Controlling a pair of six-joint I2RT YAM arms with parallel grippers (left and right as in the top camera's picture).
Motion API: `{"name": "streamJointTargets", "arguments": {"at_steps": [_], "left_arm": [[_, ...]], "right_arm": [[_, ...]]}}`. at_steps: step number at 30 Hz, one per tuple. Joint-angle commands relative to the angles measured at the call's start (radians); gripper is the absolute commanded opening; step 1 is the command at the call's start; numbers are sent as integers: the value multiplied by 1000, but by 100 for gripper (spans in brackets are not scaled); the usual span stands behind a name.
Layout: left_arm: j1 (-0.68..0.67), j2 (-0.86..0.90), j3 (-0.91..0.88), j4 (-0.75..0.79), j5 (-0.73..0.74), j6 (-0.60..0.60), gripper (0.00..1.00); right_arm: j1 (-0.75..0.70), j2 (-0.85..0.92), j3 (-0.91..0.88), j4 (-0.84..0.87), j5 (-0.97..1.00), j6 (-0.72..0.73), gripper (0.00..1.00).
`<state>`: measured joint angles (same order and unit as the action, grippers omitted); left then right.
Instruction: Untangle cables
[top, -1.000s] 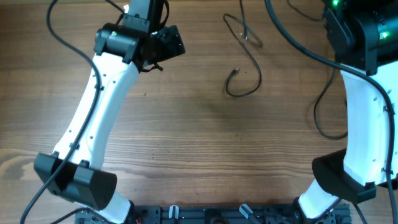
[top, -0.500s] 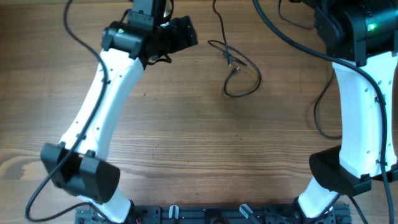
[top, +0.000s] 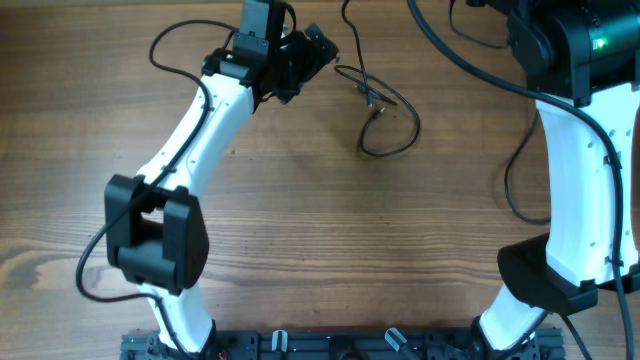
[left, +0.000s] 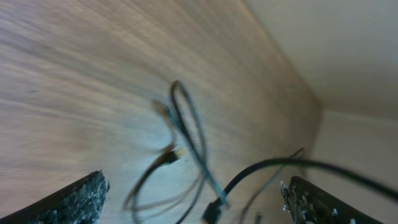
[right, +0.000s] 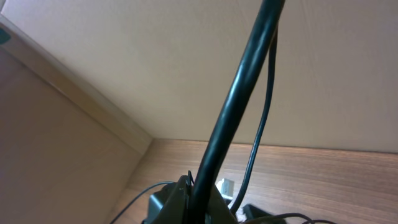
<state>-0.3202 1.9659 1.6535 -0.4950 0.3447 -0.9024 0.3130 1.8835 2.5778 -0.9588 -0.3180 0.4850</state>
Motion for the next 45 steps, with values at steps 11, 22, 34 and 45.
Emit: {"name": "streamJointTargets", "arguments": {"at_steps": [11, 22, 34, 45], "left_arm": [[-19, 220, -14, 213, 134, -218, 62], [-49, 224, -14, 348, 138, -265, 4], [-14, 183, -14, 149, 392, 68, 4], [-2, -80, -14, 8, 499, 145, 4]], "right_arm": [[-4, -16, 6, -5, -21, -19, 4], [-4, -16, 6, -37, -20, -26, 4], [-66, -11, 5, 5, 35, -37, 4], [-69, 93, 5, 24, 115, -46, 4]]}}
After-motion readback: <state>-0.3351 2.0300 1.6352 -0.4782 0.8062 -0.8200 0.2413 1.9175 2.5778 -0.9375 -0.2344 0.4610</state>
